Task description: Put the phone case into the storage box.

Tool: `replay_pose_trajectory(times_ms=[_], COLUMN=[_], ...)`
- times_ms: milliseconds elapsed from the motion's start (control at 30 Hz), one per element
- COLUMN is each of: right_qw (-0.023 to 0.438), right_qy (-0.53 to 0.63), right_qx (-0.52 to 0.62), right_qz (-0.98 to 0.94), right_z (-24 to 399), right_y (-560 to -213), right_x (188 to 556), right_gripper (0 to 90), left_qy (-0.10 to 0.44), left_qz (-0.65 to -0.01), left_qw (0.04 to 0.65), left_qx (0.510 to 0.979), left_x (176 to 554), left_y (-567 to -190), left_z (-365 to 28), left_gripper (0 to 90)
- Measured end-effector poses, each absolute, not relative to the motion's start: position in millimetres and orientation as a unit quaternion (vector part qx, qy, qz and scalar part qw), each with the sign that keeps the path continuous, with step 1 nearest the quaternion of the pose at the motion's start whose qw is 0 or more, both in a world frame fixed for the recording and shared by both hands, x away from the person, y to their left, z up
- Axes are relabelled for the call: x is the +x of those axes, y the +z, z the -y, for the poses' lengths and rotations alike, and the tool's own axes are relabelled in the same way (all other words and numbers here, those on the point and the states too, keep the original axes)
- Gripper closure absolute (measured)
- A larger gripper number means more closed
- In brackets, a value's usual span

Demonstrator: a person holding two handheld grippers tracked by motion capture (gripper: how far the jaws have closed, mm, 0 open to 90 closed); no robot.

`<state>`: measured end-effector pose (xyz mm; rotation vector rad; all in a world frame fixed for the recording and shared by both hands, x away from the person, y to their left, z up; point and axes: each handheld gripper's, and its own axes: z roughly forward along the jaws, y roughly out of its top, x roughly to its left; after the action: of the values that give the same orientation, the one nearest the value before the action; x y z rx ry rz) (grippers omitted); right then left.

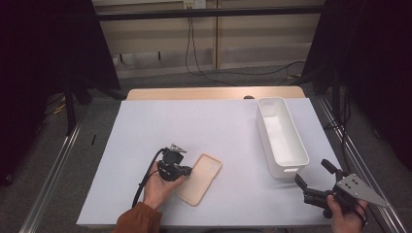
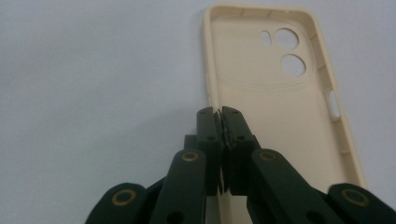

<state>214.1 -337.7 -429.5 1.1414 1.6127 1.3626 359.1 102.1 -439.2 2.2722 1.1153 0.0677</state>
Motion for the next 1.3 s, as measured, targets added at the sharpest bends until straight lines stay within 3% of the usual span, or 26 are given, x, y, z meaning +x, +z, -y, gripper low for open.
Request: replay_pose_trajectory(times_ms=[600, 1300], right_qw=[0.364, 0.364], right_qy=[0.529, 0.531], right_qx=[0.444, 0.444], right_qz=[-0.625, -0.624], right_z=[338, 338], right_y=[-429, -429], right_x=[213, 212], right_gripper=[0.3, 0.3], left_qy=[0.047, 0.092], left_qz=[-0.417, -0.411], left_qw=[0.329, 0.410], left_qx=[0.846, 0.809], left_x=[356, 343], left_y=[-435, -417], left_z=[-106, -117], left_gripper=[87.9, 87.8])
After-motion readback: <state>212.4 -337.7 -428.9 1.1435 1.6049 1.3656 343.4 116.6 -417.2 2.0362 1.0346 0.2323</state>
